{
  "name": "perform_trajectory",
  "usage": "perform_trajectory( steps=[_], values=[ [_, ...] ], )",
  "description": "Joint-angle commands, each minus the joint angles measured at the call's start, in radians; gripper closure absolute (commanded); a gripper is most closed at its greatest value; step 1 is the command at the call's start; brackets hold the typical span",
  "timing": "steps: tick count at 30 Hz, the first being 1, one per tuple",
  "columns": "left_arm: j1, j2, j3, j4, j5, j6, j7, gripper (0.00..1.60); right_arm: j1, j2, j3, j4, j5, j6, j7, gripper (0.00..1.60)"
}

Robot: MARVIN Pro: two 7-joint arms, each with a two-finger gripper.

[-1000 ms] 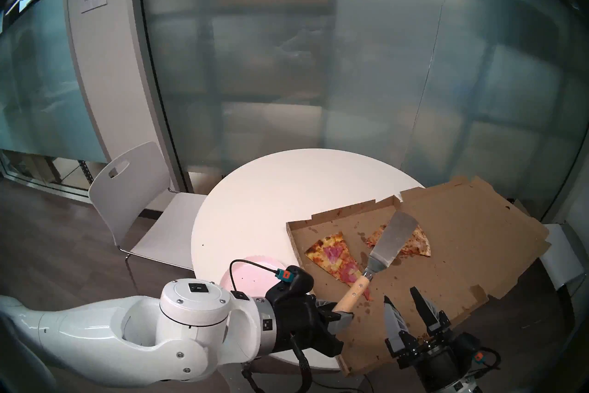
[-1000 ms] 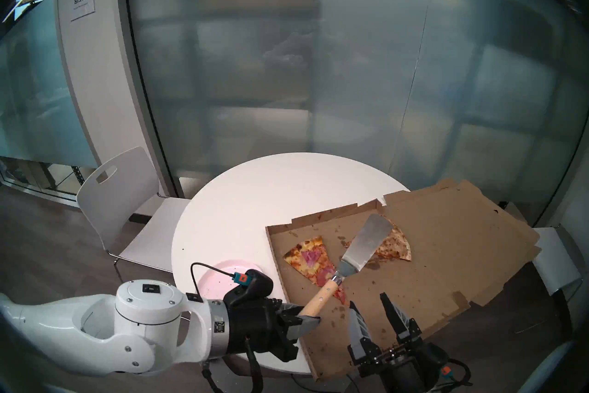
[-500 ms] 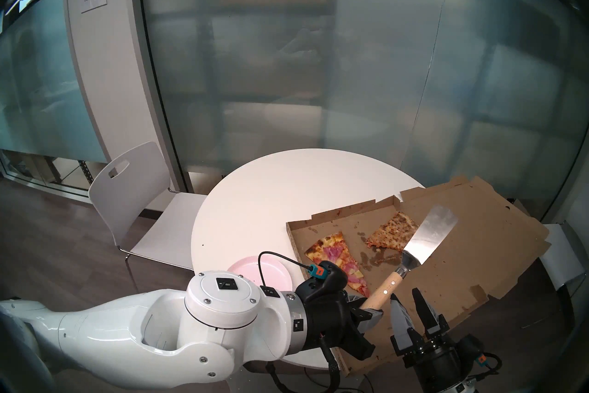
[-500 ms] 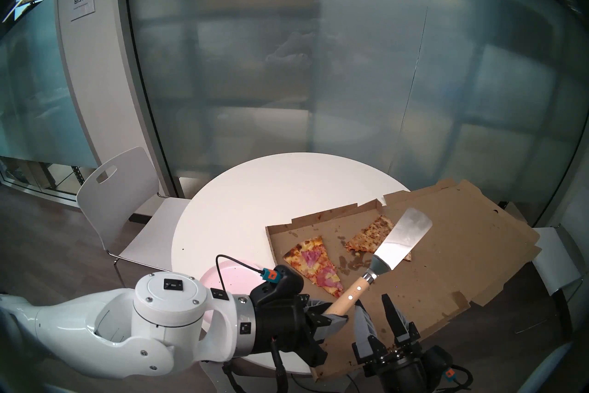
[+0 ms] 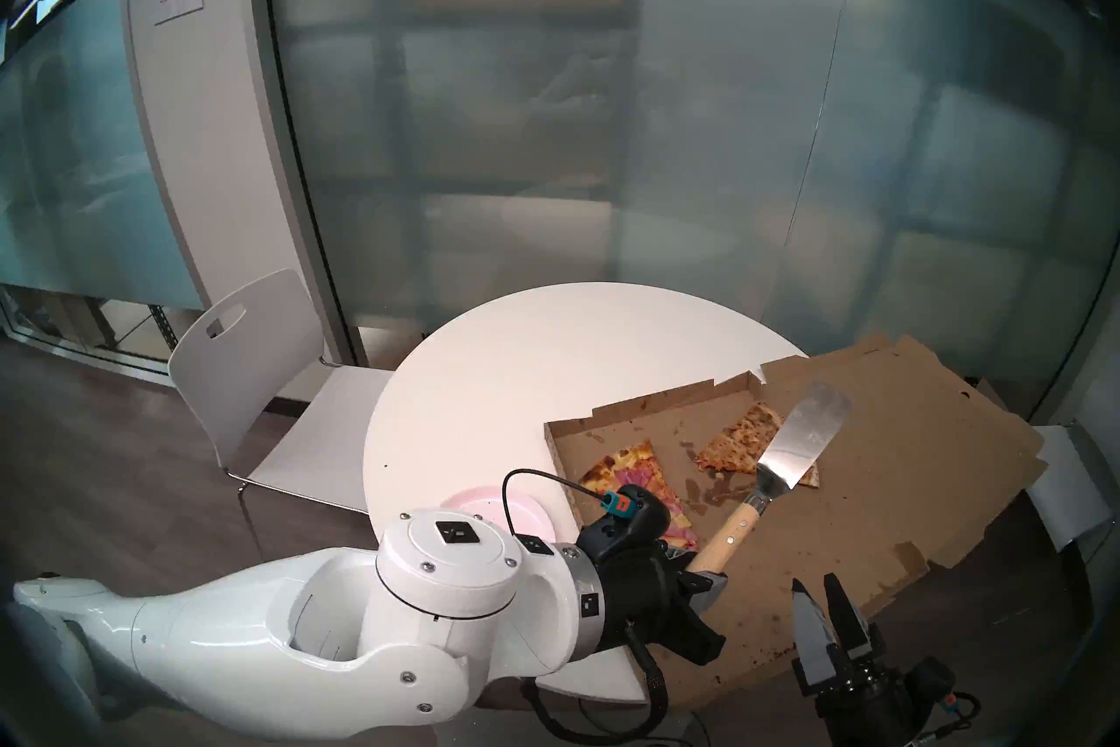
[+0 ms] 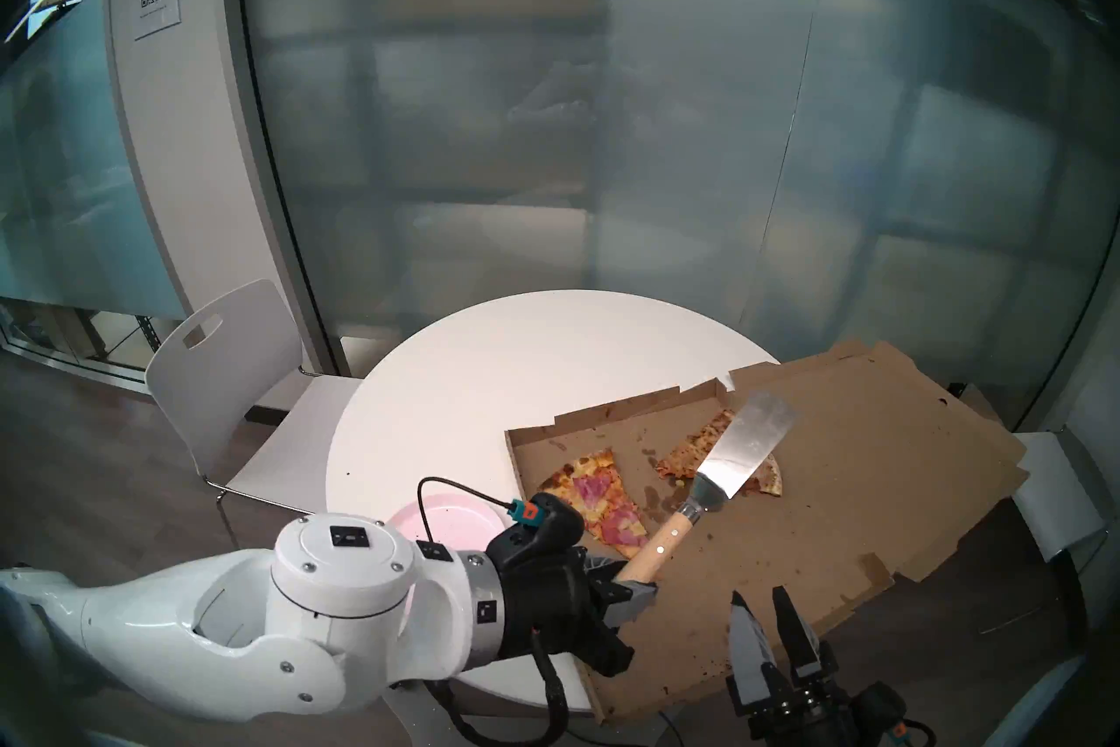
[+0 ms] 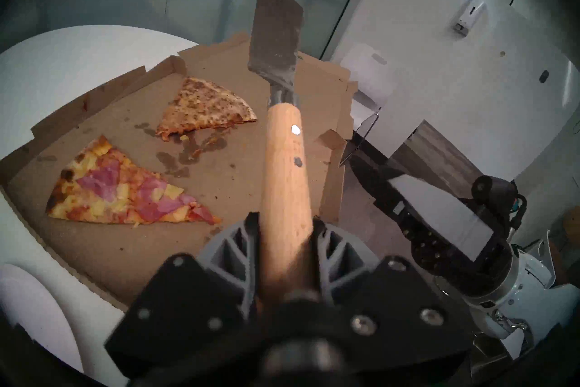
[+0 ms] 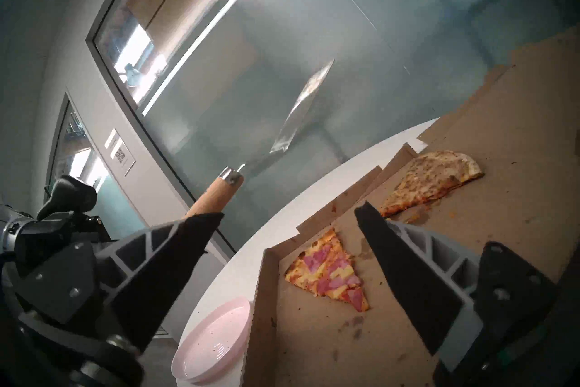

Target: Put pizza slice onto the plate

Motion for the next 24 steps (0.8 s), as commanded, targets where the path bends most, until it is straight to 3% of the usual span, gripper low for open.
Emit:
perform_trajectory(
  steps=[1, 6, 11, 24],
  values=[
    [0.005, 0.004, -0.002, -0.018, -0.015, -0.002, -0.009, 1.60, -0.001, 0.017, -0.006, -0.020, 0.184, 0.104, 0.077, 0.00],
    [0.013, 0.004, -0.016, -0.028, -0.065, -0.001, -0.014, 1.60, 0.012, 0.034, -0.009, 0.002, 0.283, 0.191, 0.104, 0.00],
    [0.035, -0.001, -0.049, -0.034, -0.161, -0.013, 0.009, 1.60, 0.035, 0.065, -0.027, 0.048, 0.314, 0.255, 0.121, 0.00],
    [0.023, -0.004, -0.077, -0.034, -0.271, 0.006, 0.022, 1.60, 0.086, 0.088, -0.060, 0.088, 0.264, 0.273, 0.100, 0.00]
  ],
)
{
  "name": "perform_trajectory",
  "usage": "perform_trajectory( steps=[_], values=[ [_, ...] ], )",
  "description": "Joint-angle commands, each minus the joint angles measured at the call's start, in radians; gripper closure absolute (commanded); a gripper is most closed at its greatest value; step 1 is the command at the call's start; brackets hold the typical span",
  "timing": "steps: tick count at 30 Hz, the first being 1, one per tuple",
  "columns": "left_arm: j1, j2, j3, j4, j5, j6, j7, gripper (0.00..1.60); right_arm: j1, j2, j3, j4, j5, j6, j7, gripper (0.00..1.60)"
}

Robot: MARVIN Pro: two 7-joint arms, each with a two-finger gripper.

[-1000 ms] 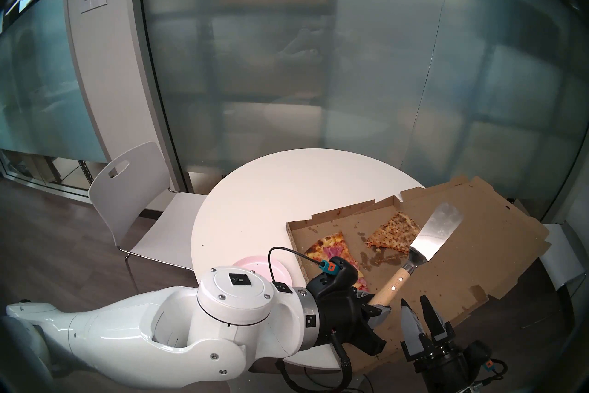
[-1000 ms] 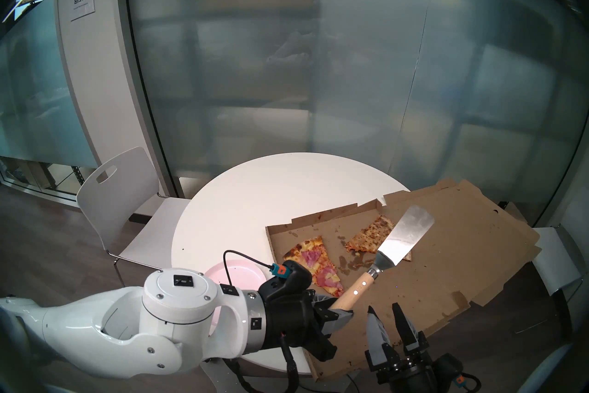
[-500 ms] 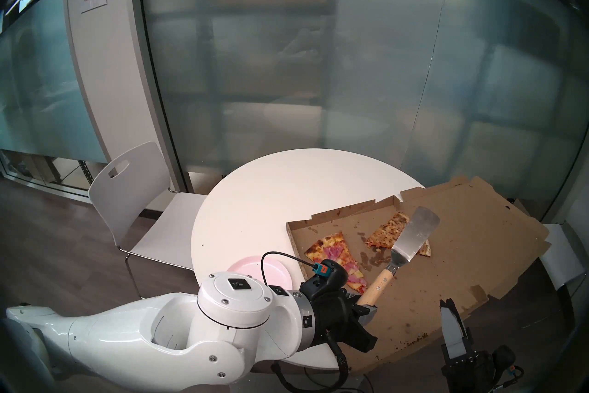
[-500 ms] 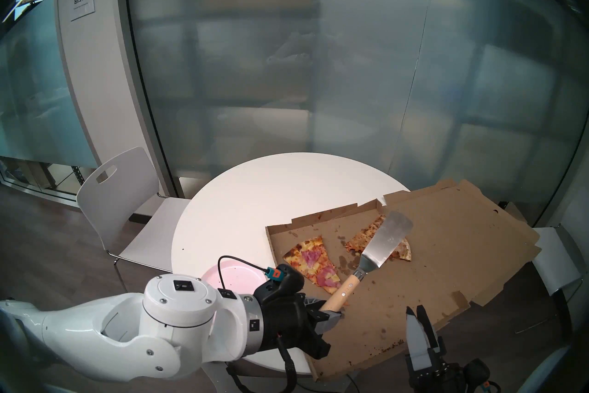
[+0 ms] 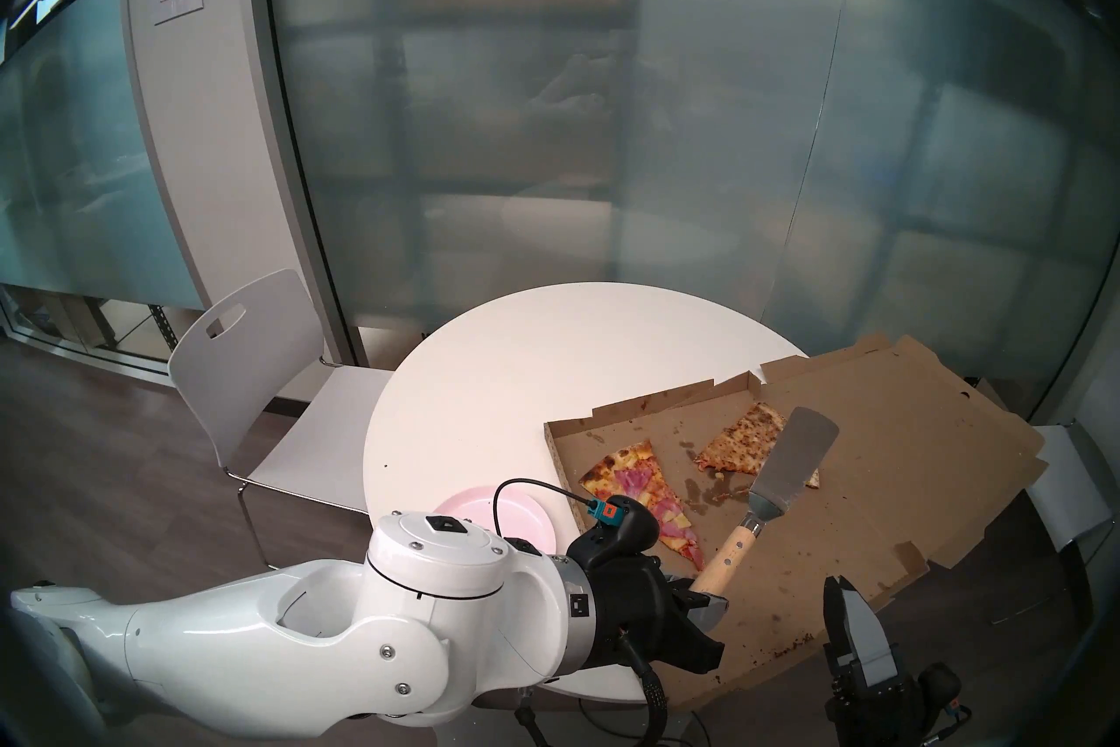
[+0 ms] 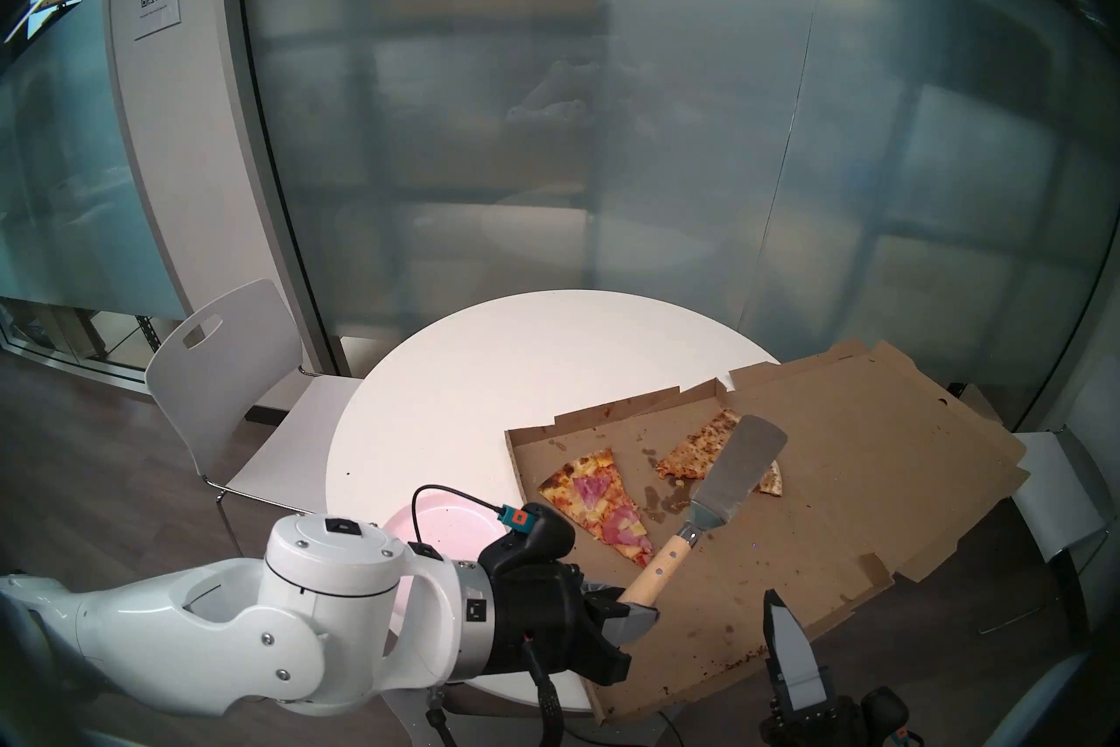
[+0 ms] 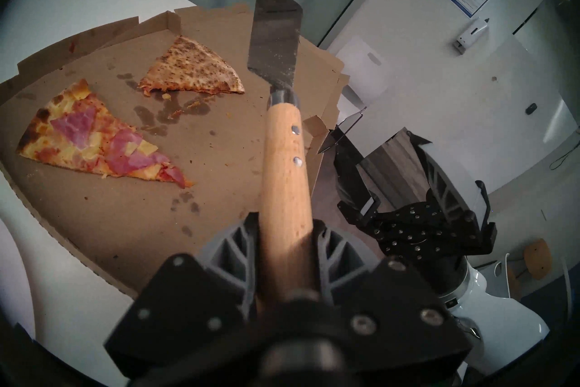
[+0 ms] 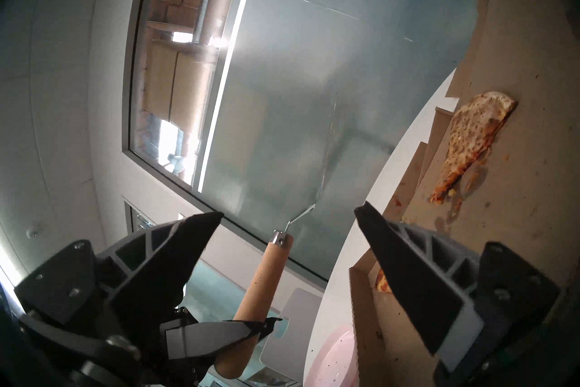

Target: Put pizza slice onto the plate

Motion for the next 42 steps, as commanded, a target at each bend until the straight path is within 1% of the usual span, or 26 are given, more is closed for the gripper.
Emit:
perform_trajectory(
  steps=[1, 8, 9, 14, 24, 27, 28, 29, 30, 32, 34, 42],
  values=[
    [-0.015, -0.013, -0.017, -0.023, -0.037, 0.009, -0.001, 1.60, 0.040, 0.019, -0.006, -0.010, -0.015, 0.001, -0.006, 0.00],
    [-0.018, -0.010, -0.018, -0.023, -0.054, 0.010, 0.012, 1.60, 0.043, 0.027, 0.003, -0.015, -0.033, 0.006, -0.005, 0.00],
    [-0.018, -0.011, -0.017, -0.023, -0.057, 0.010, 0.015, 1.60, 0.038, 0.036, 0.004, -0.016, -0.042, 0.009, 0.007, 0.00],
    [-0.024, -0.013, -0.018, -0.023, -0.065, 0.012, 0.021, 1.60, 0.027, 0.033, 0.001, -0.018, -0.054, 0.009, 0.022, 0.00],
    [-0.030, -0.023, -0.020, -0.023, -0.062, -0.003, 0.051, 1.60, 0.028, 0.030, 0.004, -0.017, -0.060, 0.011, 0.028, 0.00],
    [-0.032, -0.016, -0.020, -0.023, -0.061, -0.001, 0.055, 1.60, 0.028, 0.030, 0.004, -0.017, -0.060, 0.010, 0.029, 0.00],
    [-0.031, -0.017, -0.018, -0.023, -0.060, -0.003, 0.059, 1.60, 0.026, 0.028, 0.008, -0.013, -0.044, 0.017, 0.036, 0.00],
    [-0.031, -0.015, -0.016, -0.023, -0.060, -0.002, 0.060, 1.60, 0.024, 0.027, 0.013, 0.002, -0.009, 0.034, 0.051, 0.00],
    [-0.031, -0.013, -0.016, -0.023, -0.061, -0.001, 0.059, 1.60, 0.023, 0.030, 0.018, 0.012, -0.006, 0.033, 0.060, 0.00],
    [-0.033, -0.011, -0.013, -0.023, -0.061, 0.005, 0.058, 1.60, 0.027, 0.039, 0.009, 0.038, 0.021, 0.055, 0.093, 0.00],
    [-0.032, -0.013, -0.009, -0.023, -0.058, 0.005, 0.061, 1.60, 0.044, 0.044, -0.007, 0.054, 0.033, 0.075, 0.105, 0.00],
    [-0.037, -0.009, -0.012, -0.023, -0.061, 0.009, 0.048, 1.60, 0.112, 0.073, -0.051, 0.080, 0.020, 0.113, 0.097, 0.00]
  ],
)
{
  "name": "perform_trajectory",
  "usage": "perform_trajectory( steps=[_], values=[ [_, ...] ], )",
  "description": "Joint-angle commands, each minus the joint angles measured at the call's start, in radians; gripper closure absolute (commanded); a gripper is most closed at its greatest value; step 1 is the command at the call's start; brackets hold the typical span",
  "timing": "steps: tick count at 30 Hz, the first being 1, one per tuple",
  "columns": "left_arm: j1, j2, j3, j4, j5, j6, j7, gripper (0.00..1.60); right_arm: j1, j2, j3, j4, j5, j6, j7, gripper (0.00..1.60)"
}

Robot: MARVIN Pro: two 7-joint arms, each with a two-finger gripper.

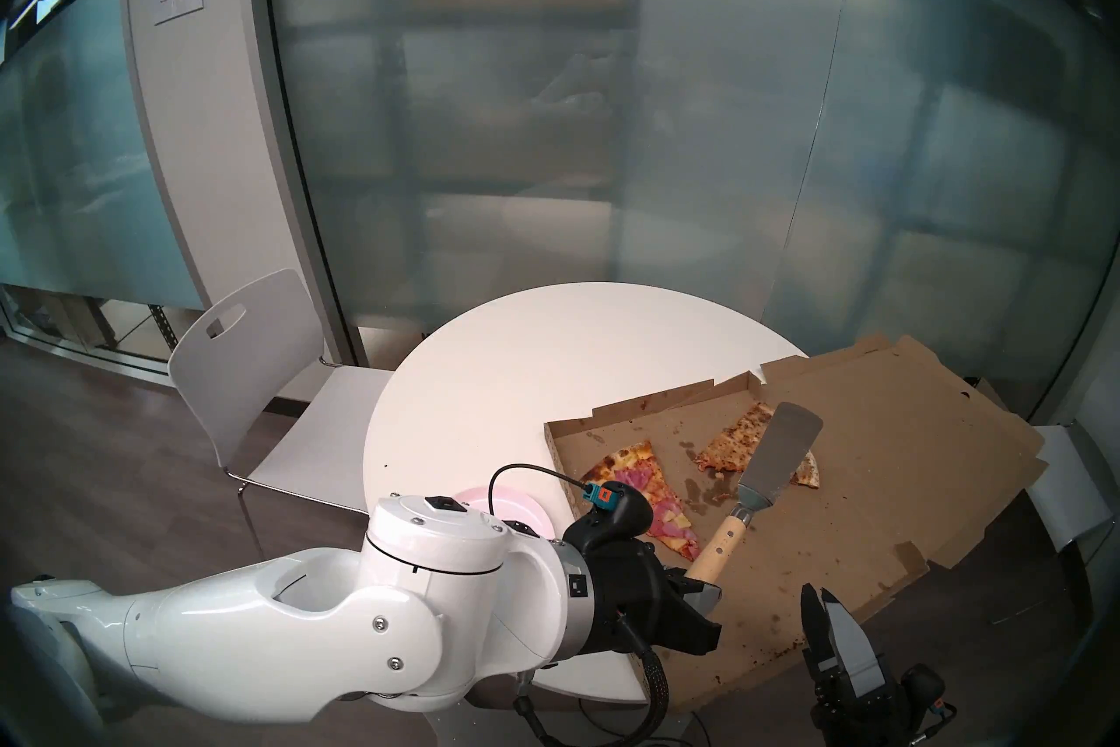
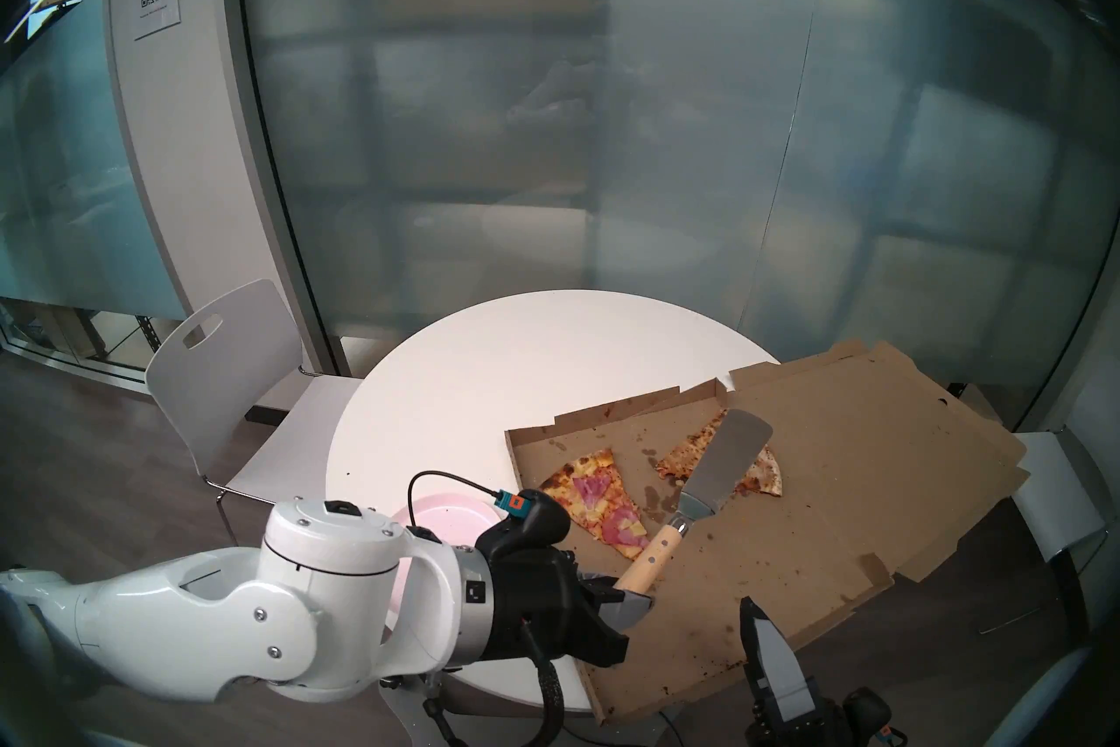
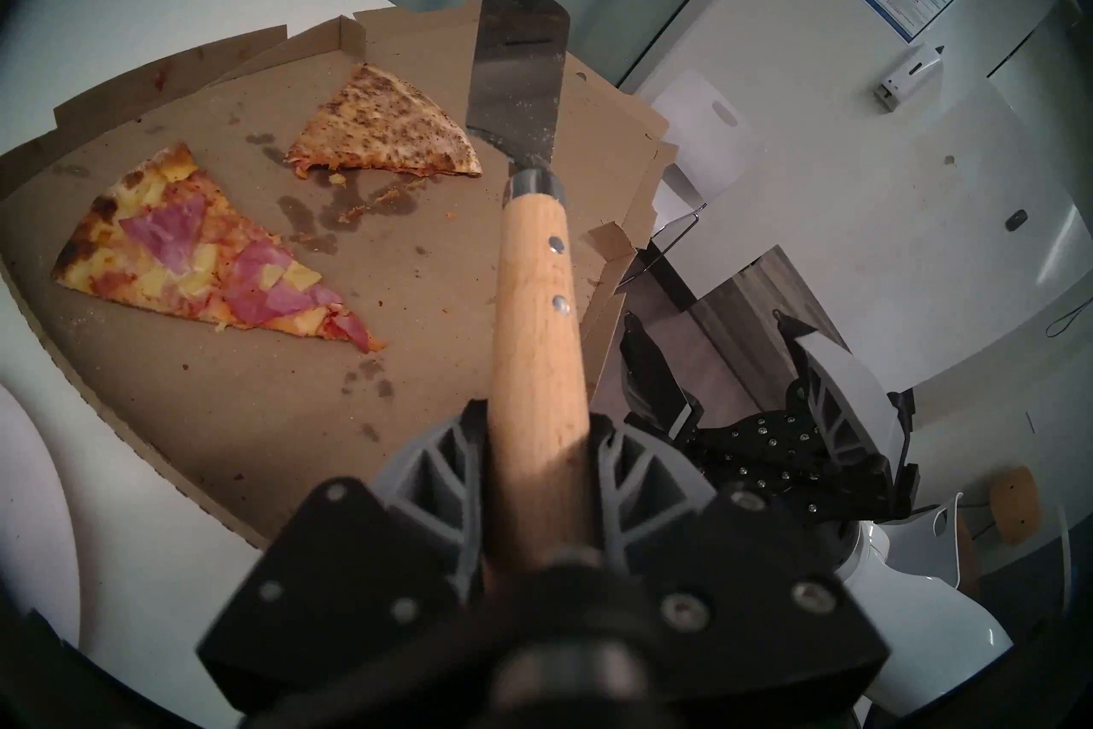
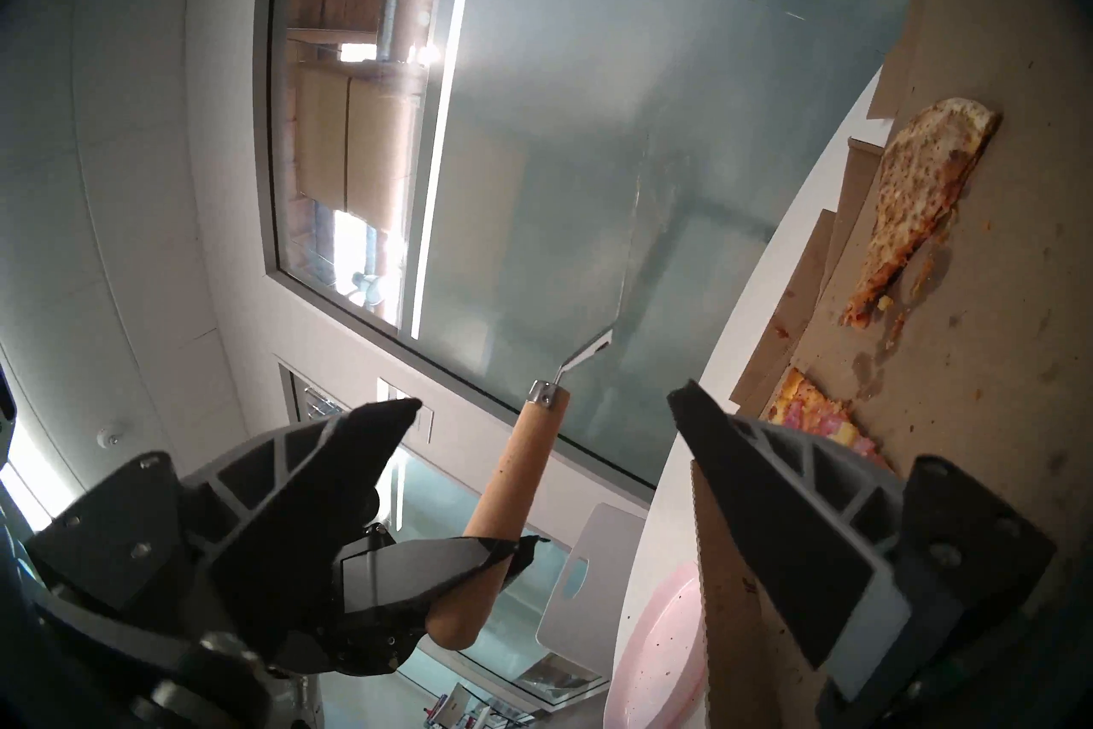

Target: Put pizza slice onto the plate

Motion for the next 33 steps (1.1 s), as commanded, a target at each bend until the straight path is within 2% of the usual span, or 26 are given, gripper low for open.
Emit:
perform_trajectory(
  steps=[1, 16, 33],
  values=[
    [-0.007, -0.003, -0.003, -0.021, -0.003, 0.005, -0.016, 1.60, 0.066, 0.024, -0.035, -0.010, 0.007, 0.031, 0.014, 0.00],
    [-0.010, 0.001, 0.004, -0.021, -0.005, 0.023, -0.032, 1.60, 0.156, 0.061, -0.082, -0.003, -0.043, 0.074, -0.052, 0.00],
    [-0.018, -0.001, -0.001, -0.021, -0.009, 0.037, -0.031, 1.60, 0.183, 0.071, -0.105, -0.020, -0.098, 0.088, -0.095, 0.00]
  ],
)
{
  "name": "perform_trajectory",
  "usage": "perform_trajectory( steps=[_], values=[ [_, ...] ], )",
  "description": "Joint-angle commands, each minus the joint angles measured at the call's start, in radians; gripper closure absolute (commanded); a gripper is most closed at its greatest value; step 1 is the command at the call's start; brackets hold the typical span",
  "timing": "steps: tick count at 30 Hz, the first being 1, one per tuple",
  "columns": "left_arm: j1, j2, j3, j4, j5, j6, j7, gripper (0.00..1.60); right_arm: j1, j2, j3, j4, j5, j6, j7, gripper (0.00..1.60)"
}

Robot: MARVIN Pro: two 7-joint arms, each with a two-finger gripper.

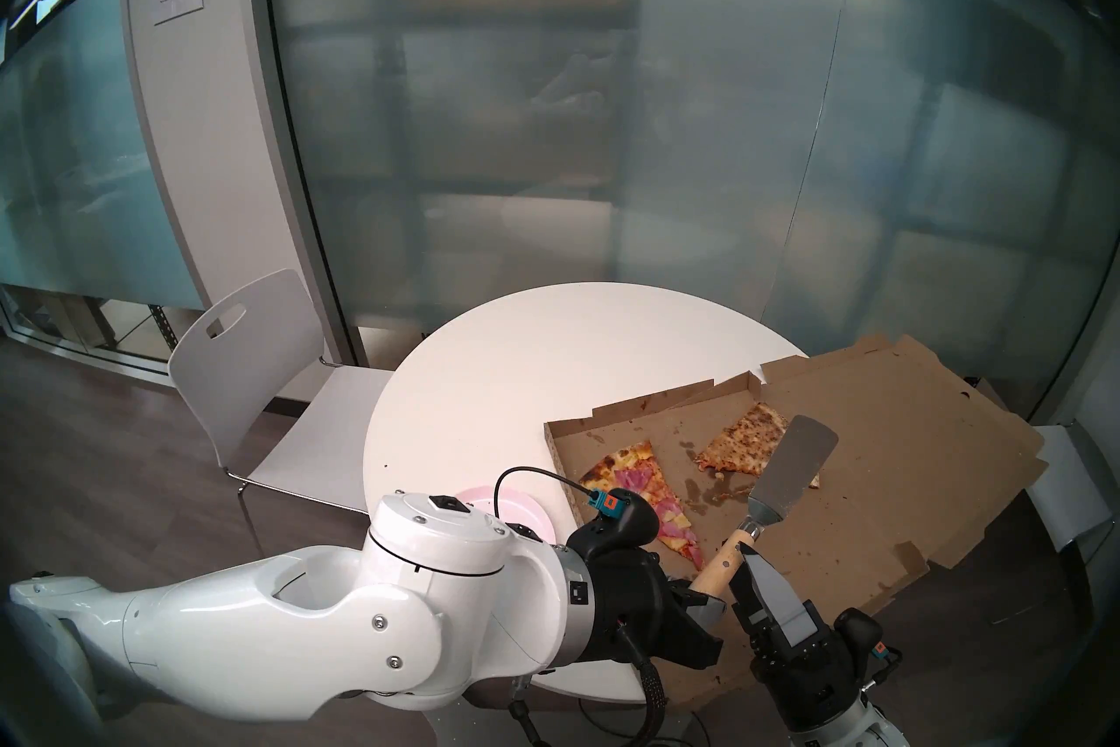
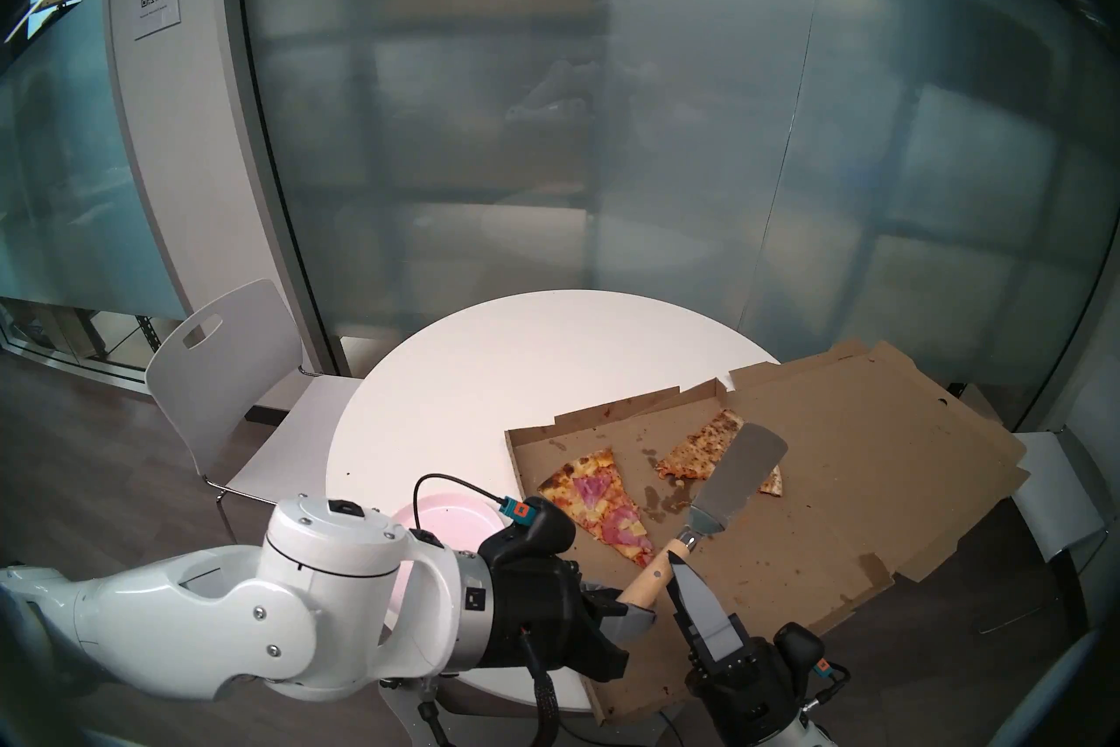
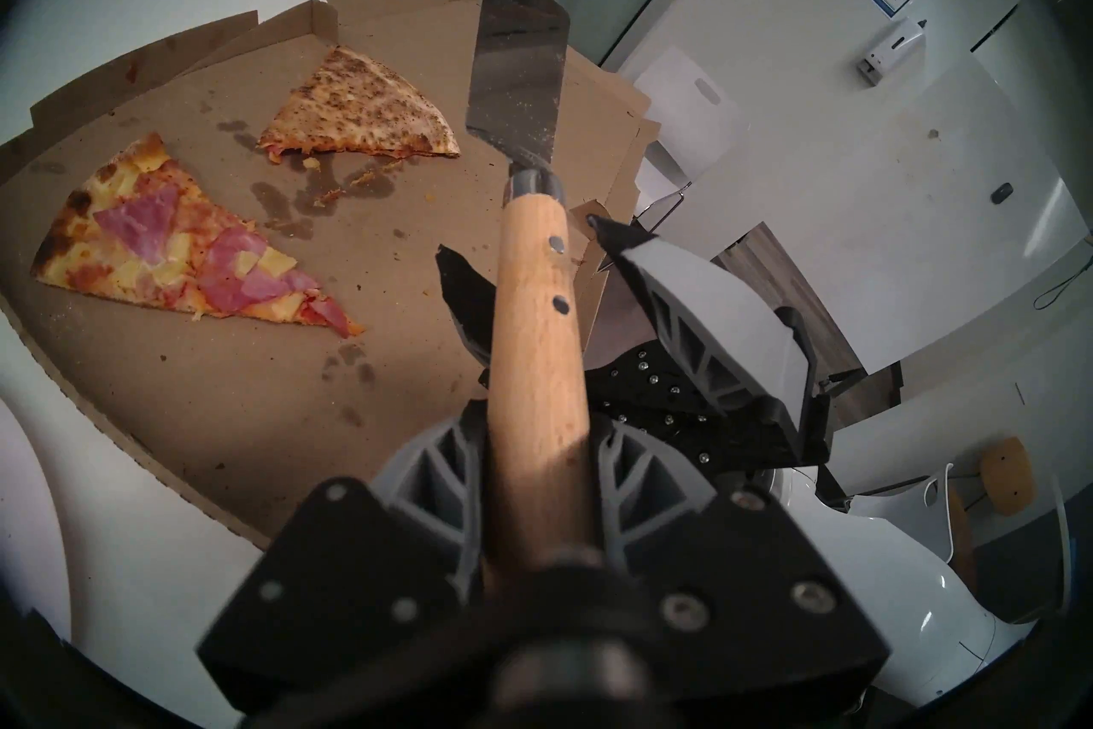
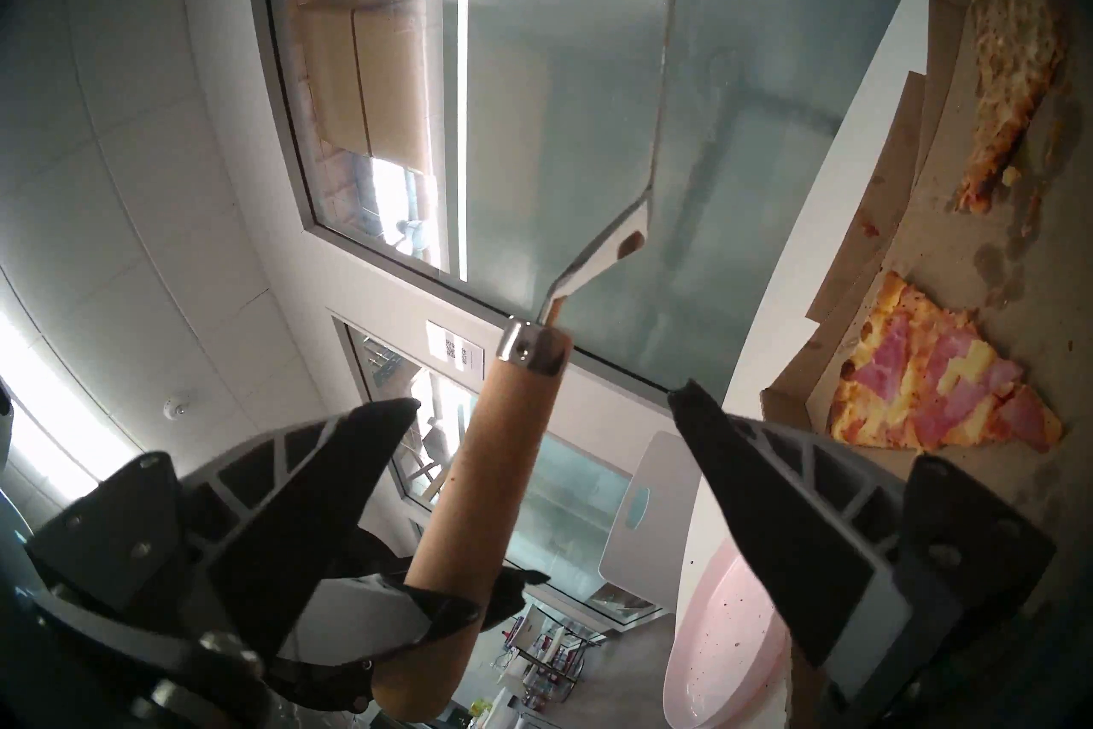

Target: Put pizza slice onto the plate

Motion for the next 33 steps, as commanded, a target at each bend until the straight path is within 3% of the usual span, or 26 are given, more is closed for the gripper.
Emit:
perform_trajectory(
  steps=[1, 3, 4, 6, 16, 17, 18, 19, 20, 33],
  values=[
    [-0.003, -0.008, -0.003, -0.021, 0.002, -0.004, -0.004, 1.60, 0.017, 0.001, -0.010, -0.026, -0.005, -0.003, 0.006, 0.01],
    [-0.005, -0.006, -0.005, -0.021, 0.001, -0.004, -0.003, 1.60, 0.020, 0.001, -0.012, -0.027, -0.011, -0.003, 0.005, 0.21],
    [-0.006, -0.006, -0.006, -0.021, 0.001, -0.004, -0.003, 1.60, 0.021, 0.000, -0.014, -0.028, -0.013, -0.002, 0.004, 0.50],
    [-0.005, -0.005, -0.004, -0.021, 0.002, -0.004, -0.003, 1.60, 0.024, -0.001, -0.017, -0.032, -0.020, -0.002, 0.000, 0.78],
    [-0.002, -0.004, 0.003, -0.021, 0.008, -0.005, -0.004, 1.60, 0.029, -0.004, -0.021, -0.041, -0.033, 0.004, 0.001, 0.92],
    [0.000, -0.004, 0.005, -0.021, 0.009, -0.006, -0.004, 1.60, 0.029, -0.004, -0.021, -0.041, -0.034, 0.005, 0.000, 1.11],
    [-0.002, -0.004, 0.004, -0.021, 0.009, -0.005, -0.004, 1.60, 0.030, -0.005, -0.021, -0.041, -0.035, 0.005, 0.001, 1.19],
    [0.001, -0.004, 0.008, -0.021, 0.011, -0.006, -0.004, 1.60, 0.030, -0.006, -0.021, -0.041, -0.036, 0.006, 0.001, 1.50],
    [-0.005, -0.006, 0.004, -0.021, 0.009, -0.004, -0.006, 1.60, 0.030, -0.007, -0.021, -0.041, -0.037, 0.006, 0.001, 1.60],
    [-0.003, -0.005, -0.002, -0.021, -0.002, -0.014, 0.000, 1.60, 0.017, -0.005, -0.001, -0.054, -0.028, 0.013, 0.017, 1.60]
  ],
)
